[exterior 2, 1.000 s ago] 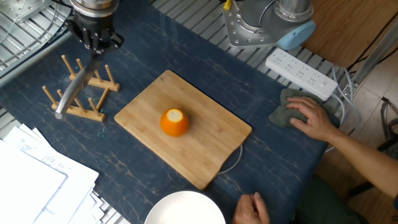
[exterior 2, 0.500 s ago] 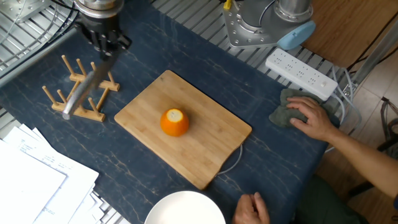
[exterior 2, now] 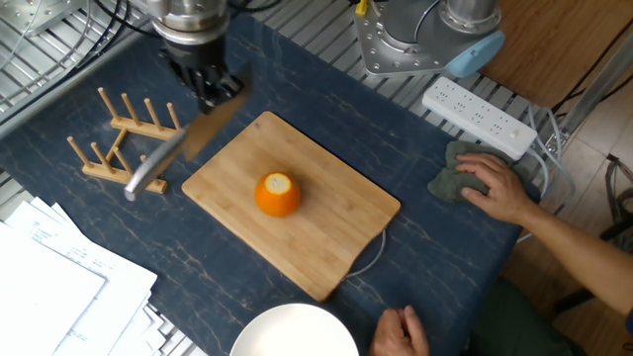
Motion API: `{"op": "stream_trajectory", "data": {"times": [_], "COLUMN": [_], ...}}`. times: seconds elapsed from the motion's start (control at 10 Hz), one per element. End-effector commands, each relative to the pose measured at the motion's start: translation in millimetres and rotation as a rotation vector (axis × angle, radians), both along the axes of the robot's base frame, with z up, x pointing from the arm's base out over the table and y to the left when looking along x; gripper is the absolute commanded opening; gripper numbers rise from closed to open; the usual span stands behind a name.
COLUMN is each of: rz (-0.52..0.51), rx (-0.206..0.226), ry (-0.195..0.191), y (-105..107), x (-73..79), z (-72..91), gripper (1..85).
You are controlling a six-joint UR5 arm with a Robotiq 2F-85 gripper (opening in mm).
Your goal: Chop the orange
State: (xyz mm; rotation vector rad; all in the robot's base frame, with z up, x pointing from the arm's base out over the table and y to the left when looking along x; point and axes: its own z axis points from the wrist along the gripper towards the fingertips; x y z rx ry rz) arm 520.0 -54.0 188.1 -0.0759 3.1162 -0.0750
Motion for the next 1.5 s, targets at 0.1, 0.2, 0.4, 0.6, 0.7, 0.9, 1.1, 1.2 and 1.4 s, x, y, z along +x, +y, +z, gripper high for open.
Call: {"op": "stream_trajectory", "data": {"times": [0.1, 0.2, 0.4, 0.6, 0.7, 0.9, 1.1, 1.2, 1.4], "rz": [0.025, 0.063, 0.095, 0.095, 0.091, 0.063, 0.029, 0.018, 0.015], "rx": [0.011, -0.006, -0.015, 0.009, 0.004, -0.012, -0.014, 0.006, 0.031], "ry": [-0.002, -0.026, -0.048, -0.043, -0.04, -0.02, -0.016, -0.02, -0.02], "y": [6.8, 2.8, 1.3, 7.2, 6.0, 1.2, 33.8, 47.4, 63.2], "x": [1.2, 7.9, 14.2, 12.6, 11.8, 6.3, 5.4, 3.9, 2.2], "z": [-0.4, 0.0, 0.5, 0.1, 0.1, 0.0, 12.8, 12.1, 10.2], "gripper": [1.3, 1.3, 1.3, 1.3, 1.3, 1.3, 1.3, 1.3, 1.3]}}
